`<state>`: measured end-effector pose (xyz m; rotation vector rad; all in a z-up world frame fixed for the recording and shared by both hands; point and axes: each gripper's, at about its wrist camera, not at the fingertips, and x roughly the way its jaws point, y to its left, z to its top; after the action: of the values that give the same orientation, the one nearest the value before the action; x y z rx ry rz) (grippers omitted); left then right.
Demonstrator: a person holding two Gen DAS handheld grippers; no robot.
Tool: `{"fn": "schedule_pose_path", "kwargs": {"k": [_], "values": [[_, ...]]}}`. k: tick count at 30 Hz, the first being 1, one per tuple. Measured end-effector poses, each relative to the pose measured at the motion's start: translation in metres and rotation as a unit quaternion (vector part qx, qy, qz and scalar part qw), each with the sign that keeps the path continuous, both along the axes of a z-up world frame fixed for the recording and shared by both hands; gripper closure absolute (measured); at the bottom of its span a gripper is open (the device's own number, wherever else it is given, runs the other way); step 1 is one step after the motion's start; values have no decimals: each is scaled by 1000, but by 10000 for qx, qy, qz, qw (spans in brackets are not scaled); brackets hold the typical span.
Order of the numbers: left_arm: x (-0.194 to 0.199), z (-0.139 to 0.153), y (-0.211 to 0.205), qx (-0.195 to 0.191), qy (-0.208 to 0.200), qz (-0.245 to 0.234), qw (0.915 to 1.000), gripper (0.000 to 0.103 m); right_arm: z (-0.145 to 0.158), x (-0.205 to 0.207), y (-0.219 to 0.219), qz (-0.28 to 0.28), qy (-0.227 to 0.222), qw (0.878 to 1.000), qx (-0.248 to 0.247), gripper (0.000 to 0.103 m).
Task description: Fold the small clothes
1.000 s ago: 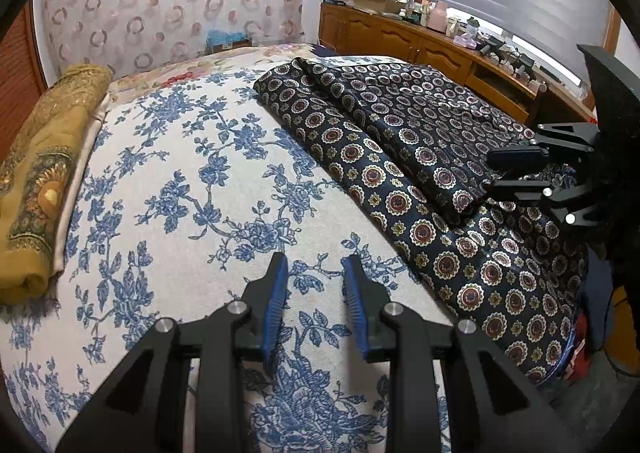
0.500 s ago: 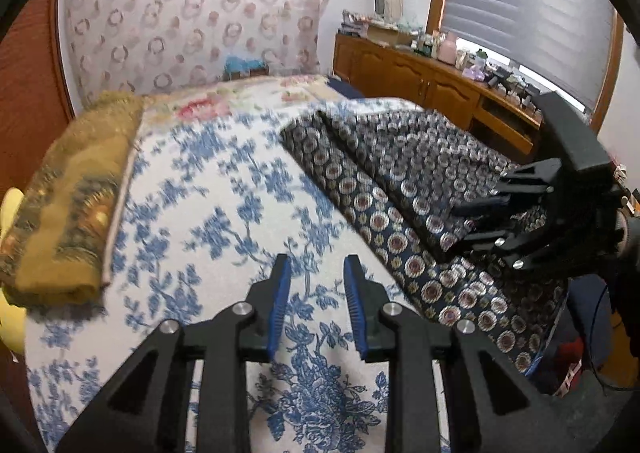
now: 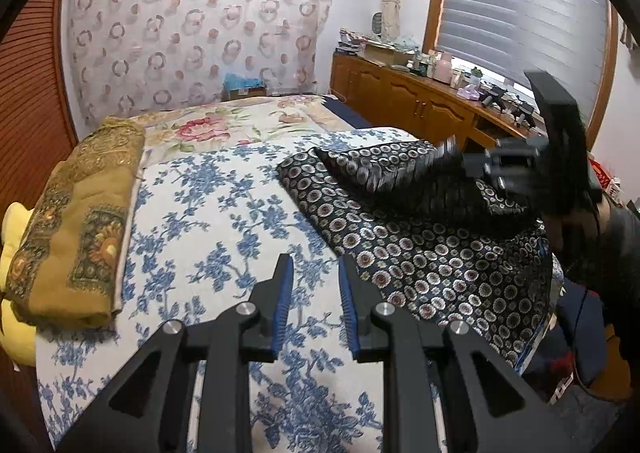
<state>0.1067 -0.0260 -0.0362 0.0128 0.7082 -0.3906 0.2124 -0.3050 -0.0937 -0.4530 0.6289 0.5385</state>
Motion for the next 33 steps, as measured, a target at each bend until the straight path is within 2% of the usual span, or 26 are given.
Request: {"fn": "schedule_pose_path", "kwargs": {"k": [5, 9, 12, 16, 17, 18, 23, 33], "values": [[8, -4, -12, 84, 48, -102, 9999, 82, 12, 39, -30, -582, -110, 9982, 1, 99], [14, -4, -24, 105, 73, -194, 9997, 81, 11, 76, -57, -1180, -27, 9930, 69, 99], [18, -6, -32, 87, 107, -284, 9995, 81, 1, 106, -79, -1702, 185, 9852, 116, 99], [21, -13, -40, 32, 231, -388, 9990, 81, -11, 126, -96, -2202, 313, 9749, -38, 98], [21, -15, -41, 33, 260, -407, 9988, 81, -12, 127, -98, -2261, 306, 9736, -82, 91], [19, -17, -43, 45, 293, -432, 9986, 81, -11, 126, -102, -2295, 309, 9728, -98, 88], [13, -28, -52, 124, 426, -537, 9976, 80, -4, 89, -114, -2169, 263, 9758, 26, 68], [-19, -47, -62, 192, 827, -843, 9928, 80, -15, -51, -105, -1444, 447, 9883, 193, 66]]}}
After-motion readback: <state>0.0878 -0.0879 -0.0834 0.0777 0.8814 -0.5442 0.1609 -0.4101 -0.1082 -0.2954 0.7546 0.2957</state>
